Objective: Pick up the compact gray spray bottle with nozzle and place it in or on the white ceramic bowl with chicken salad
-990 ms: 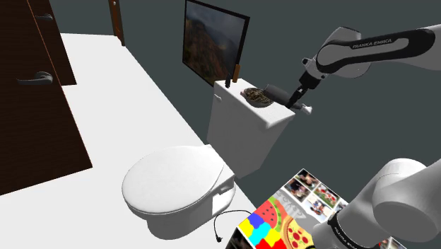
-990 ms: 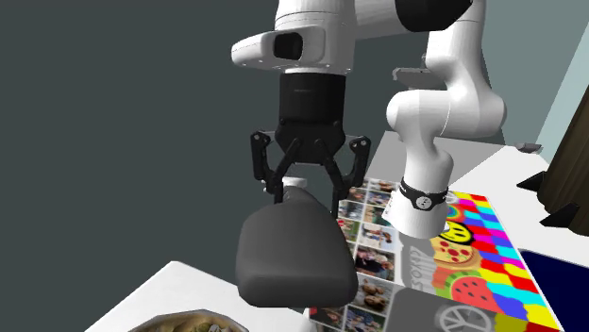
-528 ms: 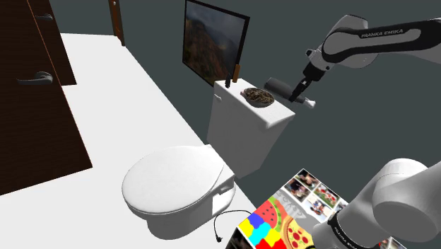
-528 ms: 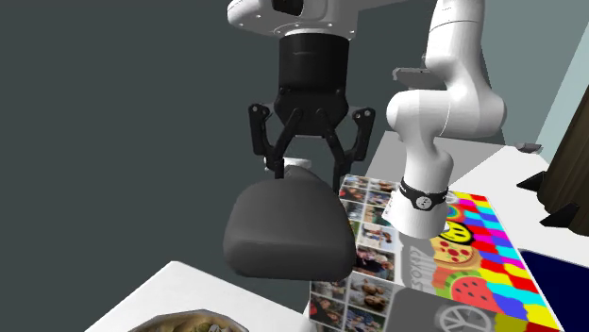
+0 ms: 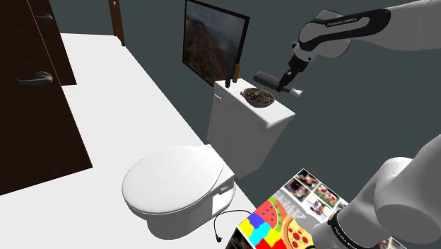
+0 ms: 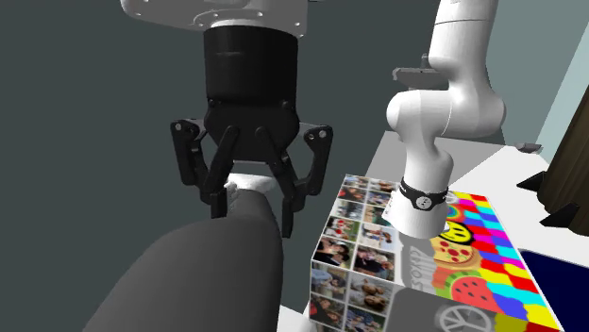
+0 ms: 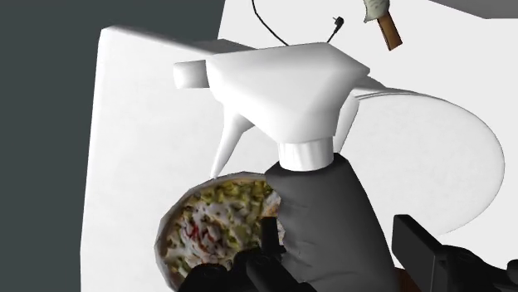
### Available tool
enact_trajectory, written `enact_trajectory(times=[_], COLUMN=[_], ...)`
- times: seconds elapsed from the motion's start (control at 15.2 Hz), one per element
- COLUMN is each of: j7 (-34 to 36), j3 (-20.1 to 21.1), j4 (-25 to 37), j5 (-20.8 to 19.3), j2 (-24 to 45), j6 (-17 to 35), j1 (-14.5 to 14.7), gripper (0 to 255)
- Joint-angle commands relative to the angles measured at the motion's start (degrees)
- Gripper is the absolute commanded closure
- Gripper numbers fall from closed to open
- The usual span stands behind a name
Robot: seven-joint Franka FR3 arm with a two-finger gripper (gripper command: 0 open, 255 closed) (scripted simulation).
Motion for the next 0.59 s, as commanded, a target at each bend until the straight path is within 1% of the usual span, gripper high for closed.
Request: enact_trajectory(times=[0.0,0.13,0.26,0.4,0.53], j7=[-2.1,-3.8,-5.2,-6.0,-6.3], j3=[-0.8,-1.0,-0.8,-0.3,-0.1], j4=[5.5,11.3,17.6,23.0,21.8], j5=[3.4,6.8,10.0,12.4,12.6], j2=[5.3,10.7,16.2,20.6,20.9], j6=[-1.2,-2.7,-4.7,-6.5,-5.1], j1=[0.0,-0.7,-2.0,-3.5,-3.6], gripper=[255,255,255,255,255])
